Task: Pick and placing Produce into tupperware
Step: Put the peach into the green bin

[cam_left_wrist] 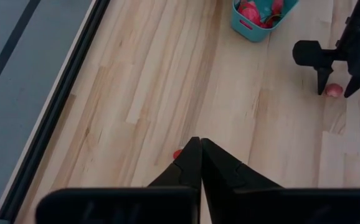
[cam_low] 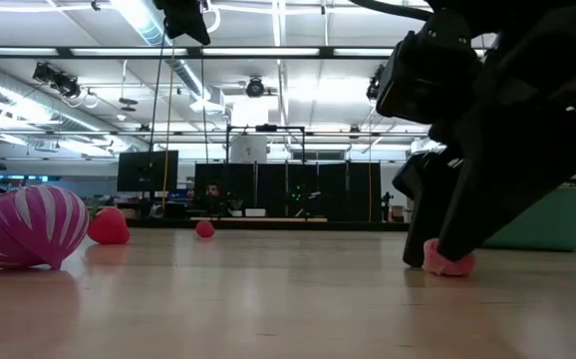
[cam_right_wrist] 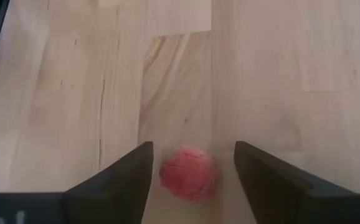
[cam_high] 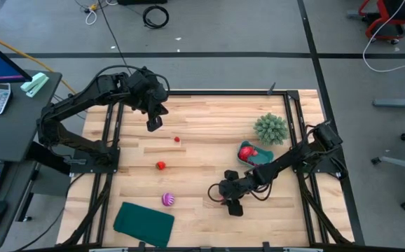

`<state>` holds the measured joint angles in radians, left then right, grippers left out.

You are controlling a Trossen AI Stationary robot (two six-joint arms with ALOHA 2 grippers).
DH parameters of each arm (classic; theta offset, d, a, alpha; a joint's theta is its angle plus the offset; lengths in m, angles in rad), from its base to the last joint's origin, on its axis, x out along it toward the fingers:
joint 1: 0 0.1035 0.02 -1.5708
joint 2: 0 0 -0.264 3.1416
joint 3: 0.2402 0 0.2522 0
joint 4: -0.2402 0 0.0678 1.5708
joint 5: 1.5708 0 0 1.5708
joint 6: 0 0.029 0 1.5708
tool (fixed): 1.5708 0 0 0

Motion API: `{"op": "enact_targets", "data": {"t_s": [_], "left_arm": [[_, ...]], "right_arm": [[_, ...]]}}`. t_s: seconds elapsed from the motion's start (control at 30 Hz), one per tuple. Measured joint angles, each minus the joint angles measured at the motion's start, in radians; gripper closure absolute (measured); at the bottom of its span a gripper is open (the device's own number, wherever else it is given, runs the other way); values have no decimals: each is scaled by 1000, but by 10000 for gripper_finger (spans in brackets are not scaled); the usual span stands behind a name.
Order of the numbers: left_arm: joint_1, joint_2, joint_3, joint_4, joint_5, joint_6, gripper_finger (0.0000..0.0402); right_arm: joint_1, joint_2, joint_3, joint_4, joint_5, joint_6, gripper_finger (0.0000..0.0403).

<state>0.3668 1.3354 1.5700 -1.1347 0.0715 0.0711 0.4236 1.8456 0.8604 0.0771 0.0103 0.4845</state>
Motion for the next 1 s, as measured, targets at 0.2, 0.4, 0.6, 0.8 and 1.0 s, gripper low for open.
{"op": "enact_targets", "data": {"t_s": [0.2, 0.4, 0.6, 0.8, 1.0], "left_arm": [[0, 0, 0, 0, 0, 0, 392], [0, 0, 0, 0, 0, 1, 376], [0, 0, 0, 0, 0, 1, 385], [0, 0, 0, 1, 0, 1, 394], [0, 0, 0, 2, 0, 1, 381]], "right_arm": [[-1, -5, -1, -15, -2, -15, 213], [-5, -5, -1, -34, 3, -16, 285], [-7, -22, -3, -46, 95, -52, 340], [-36, -123, -6, -66, 304, -103, 343], [-72, -291, -4, -276, 472, -30, 334]]}}
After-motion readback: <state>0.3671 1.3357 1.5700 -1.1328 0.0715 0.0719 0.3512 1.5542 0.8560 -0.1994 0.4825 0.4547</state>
